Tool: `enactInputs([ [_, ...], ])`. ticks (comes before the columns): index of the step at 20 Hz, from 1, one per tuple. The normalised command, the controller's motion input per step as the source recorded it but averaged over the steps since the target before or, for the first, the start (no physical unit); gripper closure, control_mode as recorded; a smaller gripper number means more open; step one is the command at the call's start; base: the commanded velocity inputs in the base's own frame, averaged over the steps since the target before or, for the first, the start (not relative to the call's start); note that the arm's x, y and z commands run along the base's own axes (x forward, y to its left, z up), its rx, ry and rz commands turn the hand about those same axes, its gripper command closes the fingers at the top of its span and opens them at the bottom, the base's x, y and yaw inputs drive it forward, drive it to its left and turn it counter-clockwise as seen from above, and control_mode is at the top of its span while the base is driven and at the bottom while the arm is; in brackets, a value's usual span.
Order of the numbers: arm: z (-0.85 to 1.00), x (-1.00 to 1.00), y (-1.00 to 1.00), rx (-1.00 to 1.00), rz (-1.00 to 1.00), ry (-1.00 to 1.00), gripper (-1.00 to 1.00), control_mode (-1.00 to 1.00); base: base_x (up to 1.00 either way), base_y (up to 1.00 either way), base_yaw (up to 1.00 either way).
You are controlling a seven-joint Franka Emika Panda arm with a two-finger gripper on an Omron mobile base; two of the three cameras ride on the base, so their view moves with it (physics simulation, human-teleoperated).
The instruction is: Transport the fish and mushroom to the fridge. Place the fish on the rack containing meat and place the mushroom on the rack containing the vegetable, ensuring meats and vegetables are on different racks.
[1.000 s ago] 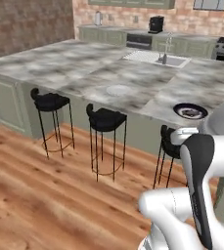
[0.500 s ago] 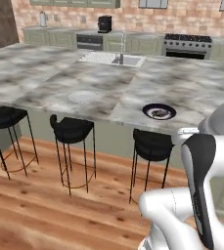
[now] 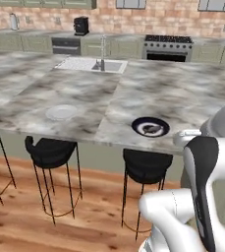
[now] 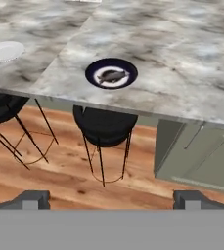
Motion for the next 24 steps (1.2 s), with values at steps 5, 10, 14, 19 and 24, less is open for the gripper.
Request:
enactInputs([
  [5,0.00,0.00,0.00,0.00,0.00,0.00,-1.00,1.00,0.61,0.43,-0.19],
  [10,0.00,0.00,0.00,0.00,0.00,0.00,-1.00,1.00,0.55,0.29,-0.24],
  [14,0.00,0.00,0.00,0.00,0.00,0.00,-1.00,1.00,0.61,-0.13,-0.20],
  [19,0.00,0.00,0.00,0.00,0.00,0.00,-1.00,1.00,0.96,-0.03,-0.28],
  [24,0.00,0.00,0.00,0.00,0.00,0.00,-1.00,1.00,1.00,-0.01,-0.28],
])
